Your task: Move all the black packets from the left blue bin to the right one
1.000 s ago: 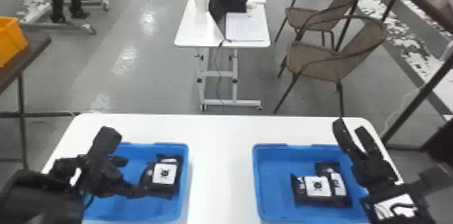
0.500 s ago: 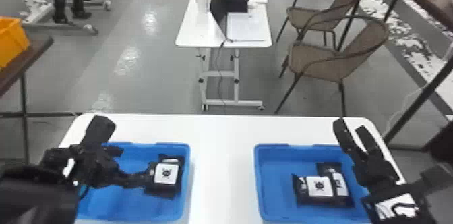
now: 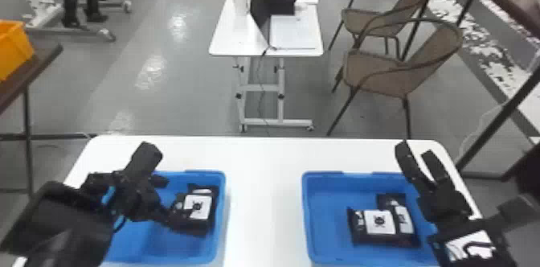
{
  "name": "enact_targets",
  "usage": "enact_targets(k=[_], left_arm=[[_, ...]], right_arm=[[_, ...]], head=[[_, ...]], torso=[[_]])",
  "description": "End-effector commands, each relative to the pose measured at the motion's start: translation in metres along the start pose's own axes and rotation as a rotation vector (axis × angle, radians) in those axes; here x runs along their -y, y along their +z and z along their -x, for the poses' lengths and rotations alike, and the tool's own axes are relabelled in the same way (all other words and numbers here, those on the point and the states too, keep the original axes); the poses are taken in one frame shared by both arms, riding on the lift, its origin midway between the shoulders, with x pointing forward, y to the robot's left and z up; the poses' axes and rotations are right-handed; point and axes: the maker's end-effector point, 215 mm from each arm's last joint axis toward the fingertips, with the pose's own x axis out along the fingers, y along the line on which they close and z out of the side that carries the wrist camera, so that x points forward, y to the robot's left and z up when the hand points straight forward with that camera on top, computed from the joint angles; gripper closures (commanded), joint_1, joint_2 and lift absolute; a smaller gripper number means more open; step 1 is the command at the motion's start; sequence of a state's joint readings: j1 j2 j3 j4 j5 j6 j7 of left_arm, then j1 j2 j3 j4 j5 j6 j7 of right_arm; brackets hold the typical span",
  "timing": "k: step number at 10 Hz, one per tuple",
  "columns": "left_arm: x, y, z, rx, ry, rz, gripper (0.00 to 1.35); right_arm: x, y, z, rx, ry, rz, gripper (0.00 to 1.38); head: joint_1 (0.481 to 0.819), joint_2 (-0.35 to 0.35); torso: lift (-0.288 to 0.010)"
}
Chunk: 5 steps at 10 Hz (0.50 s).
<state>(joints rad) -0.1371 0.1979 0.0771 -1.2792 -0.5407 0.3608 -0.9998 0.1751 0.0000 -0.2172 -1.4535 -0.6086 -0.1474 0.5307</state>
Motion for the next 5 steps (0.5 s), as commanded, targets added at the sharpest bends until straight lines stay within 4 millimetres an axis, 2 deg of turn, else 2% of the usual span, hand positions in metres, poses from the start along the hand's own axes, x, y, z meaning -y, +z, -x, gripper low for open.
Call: enact_targets(k=[1, 3, 5], left_arm=[[0.009, -0.002, -0.013, -0.007, -0.017, -0.006, 0.00], [0.011, -0.014, -0.020, -0.018, -0.022, 0.026, 0.00], [0.013, -0.024, -0.029, -0.016, -0.027, 0.038, 0.08]], right_arm=[[0.000, -0.001, 0.001, -0.001, -0.001, -0.003, 0.26], [0.000, -0.002, 0.001, -0.001, -0.002, -0.006, 0.26], [0.001, -0.003, 0.003, -0.001, -0.004, -0.012, 0.26]], head=[[0.695, -0.017], [0.695, -0.032], [0.695, -0.031]], torso=[[0.000], [0.000], [0.000]])
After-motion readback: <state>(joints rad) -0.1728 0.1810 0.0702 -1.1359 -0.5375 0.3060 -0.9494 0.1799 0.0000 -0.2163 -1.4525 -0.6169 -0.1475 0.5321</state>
